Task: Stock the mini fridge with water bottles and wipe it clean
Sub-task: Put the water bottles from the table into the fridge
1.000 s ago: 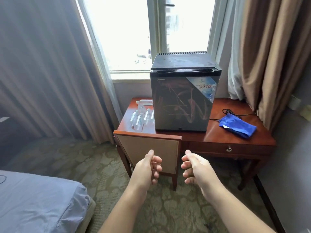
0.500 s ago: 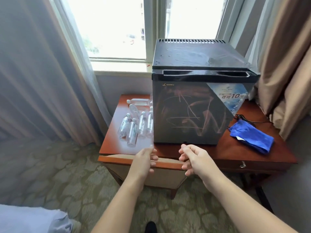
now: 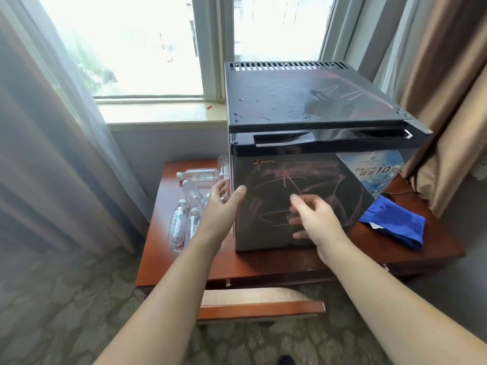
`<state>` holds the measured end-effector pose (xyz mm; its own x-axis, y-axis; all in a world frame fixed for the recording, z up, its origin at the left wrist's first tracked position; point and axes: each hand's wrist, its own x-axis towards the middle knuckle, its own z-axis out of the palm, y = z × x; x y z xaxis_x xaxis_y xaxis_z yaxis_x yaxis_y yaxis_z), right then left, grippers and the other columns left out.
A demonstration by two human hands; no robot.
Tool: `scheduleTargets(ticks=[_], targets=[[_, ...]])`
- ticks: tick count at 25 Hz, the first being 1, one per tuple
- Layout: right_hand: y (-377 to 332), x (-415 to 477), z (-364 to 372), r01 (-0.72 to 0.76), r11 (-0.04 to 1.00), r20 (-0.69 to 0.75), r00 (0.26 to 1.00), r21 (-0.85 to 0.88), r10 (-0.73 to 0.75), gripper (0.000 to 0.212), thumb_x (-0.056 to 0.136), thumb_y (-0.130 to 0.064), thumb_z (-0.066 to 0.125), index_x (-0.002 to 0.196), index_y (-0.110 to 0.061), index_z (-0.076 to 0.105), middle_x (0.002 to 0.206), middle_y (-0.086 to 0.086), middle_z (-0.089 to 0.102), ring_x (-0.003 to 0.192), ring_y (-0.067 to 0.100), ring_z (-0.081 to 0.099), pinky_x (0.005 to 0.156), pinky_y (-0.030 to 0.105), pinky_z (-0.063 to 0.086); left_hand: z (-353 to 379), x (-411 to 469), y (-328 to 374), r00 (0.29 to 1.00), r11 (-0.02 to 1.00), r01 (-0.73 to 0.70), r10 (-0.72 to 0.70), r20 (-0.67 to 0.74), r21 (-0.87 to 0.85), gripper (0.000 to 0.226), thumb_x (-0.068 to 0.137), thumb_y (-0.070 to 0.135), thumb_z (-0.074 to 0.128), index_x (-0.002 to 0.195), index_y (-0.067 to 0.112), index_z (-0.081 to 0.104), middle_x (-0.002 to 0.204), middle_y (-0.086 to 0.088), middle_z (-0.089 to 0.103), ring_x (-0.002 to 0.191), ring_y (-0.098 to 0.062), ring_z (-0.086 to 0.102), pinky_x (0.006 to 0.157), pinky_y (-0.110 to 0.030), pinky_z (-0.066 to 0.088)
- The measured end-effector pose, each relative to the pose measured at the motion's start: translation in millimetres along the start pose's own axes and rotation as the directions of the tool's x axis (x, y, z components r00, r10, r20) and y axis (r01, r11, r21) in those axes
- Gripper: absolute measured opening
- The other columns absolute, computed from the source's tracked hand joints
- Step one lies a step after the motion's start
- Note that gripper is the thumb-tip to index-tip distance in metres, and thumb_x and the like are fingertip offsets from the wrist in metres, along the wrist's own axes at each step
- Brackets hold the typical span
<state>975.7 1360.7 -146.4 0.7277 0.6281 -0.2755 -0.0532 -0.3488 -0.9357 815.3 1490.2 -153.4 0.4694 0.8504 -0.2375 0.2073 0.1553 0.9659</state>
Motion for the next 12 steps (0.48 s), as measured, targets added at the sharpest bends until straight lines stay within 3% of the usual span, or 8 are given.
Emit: scheduleTargets(ticks=[3,6,9,12], targets=[[-0.5,20.6,-17.5,-0.081,0.996,-0.097,0.992,0.044,0.085,0.027,0.096,-0.043,0.066,0.109,-0.020,0.063,0.110,0.002,0.070,0.091,0.019,0.071,0.063,0.035,0.058,8.7,21.5,10.3,0.995,0.998,-0.056,0.057,0.084,-0.022,0.061,0.096,0.042,0.065,0.151,0.036,0.040,0.140,0.021,0.054,0.122,0.005,0.057,0.104,-0.026,0.046],[4.8,28.3,-11.1,-0.077,0.997,-0.016,0.997,0.009,0.077,0.024,0.096,-0.042,0.066,0.106,-0.020,0.064,0.107,0.003,0.072,0.094,0.019,0.071,0.066,0.035,0.056,23.1,25.3,2.3,0.998,0.998,-0.056,0.056,0.005,-0.005,0.037,0.101,0.039,0.060,0.136,0.029,0.051,0.121,0.016,0.067,0.093,0.019,0.063,0.079,-0.008,0.050],[8.3,28.7,-3.7,-0.046,0.999,0.018,0.999,-0.011,0.046,0.018,0.097,-0.040,0.064,0.100,-0.022,0.063,0.108,0.004,0.071,0.096,0.021,0.071,0.066,0.034,0.056,25.4,24.9,-12.7,0.991,0.989,-0.079,0.091,-0.096,0.122,0.044,0.098,0.051,0.059,0.135,0.027,0.055,0.126,0.012,0.065,0.111,0.007,0.059,0.089,-0.014,0.045],[6.4,27.1,-9.9,-0.046,0.996,0.108,0.993,-0.073,0.054,0.018,0.098,-0.039,0.063,0.098,-0.021,0.065,0.107,0.002,0.071,0.090,0.017,0.071,0.066,0.034,0.056,21.7,30.1,-16.0,0.987,0.976,-0.090,0.114,-0.112,0.197,0.044,0.097,0.054,0.059,0.130,0.026,0.056,0.121,0.014,0.064,0.115,-0.002,0.059,0.089,-0.016,0.042]])
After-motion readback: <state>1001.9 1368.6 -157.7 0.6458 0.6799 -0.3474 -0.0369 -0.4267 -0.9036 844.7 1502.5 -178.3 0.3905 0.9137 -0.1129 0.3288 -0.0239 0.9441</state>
